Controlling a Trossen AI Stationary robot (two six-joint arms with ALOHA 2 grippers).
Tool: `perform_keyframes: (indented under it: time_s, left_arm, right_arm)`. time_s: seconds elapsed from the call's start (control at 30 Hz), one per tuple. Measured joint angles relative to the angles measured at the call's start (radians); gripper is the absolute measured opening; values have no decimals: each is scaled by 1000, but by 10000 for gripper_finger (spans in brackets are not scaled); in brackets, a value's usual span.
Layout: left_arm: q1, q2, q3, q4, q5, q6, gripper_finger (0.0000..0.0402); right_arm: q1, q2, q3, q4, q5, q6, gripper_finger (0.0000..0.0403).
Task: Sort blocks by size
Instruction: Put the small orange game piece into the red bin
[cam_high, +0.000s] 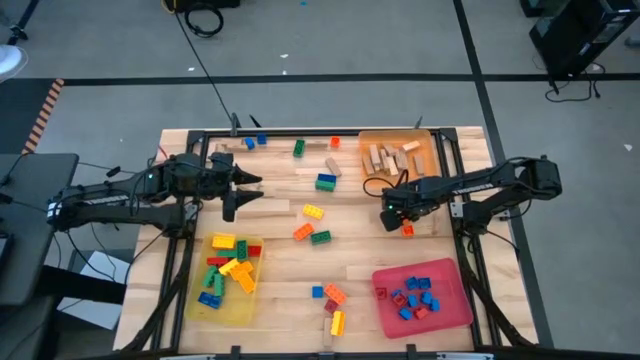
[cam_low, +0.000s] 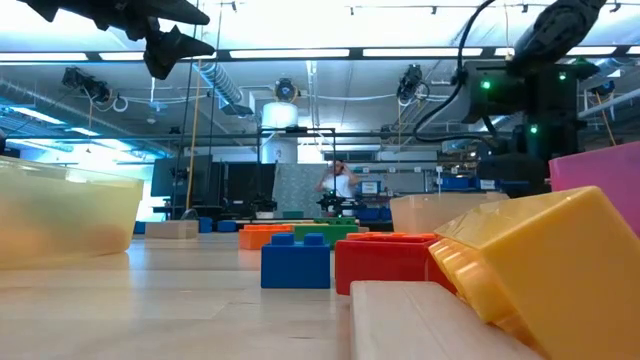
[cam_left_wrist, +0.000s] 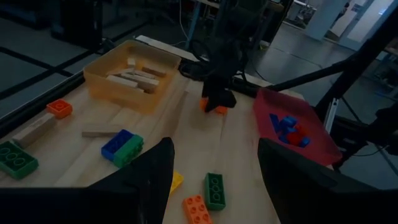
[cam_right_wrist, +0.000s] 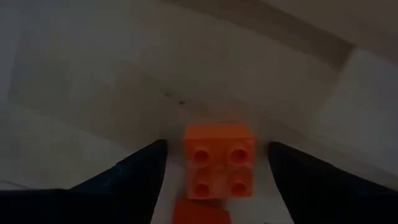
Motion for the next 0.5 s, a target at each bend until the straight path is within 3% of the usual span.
perform_keyframes:
  time_s: [0.13,0.3,0.5]
  left_arm:
    - [0,0,0,1,0,0,239]
    - [0,0,0,2,-1,0,239]
    - [0,0,0,31,-2,18,239]
  right_arm:
    - [0,-4,-16,22,-13,3,247]
    - [0,-4,-16,26,-13,-6,158]
    - [0,-5,13,-7,-25,-7,153]
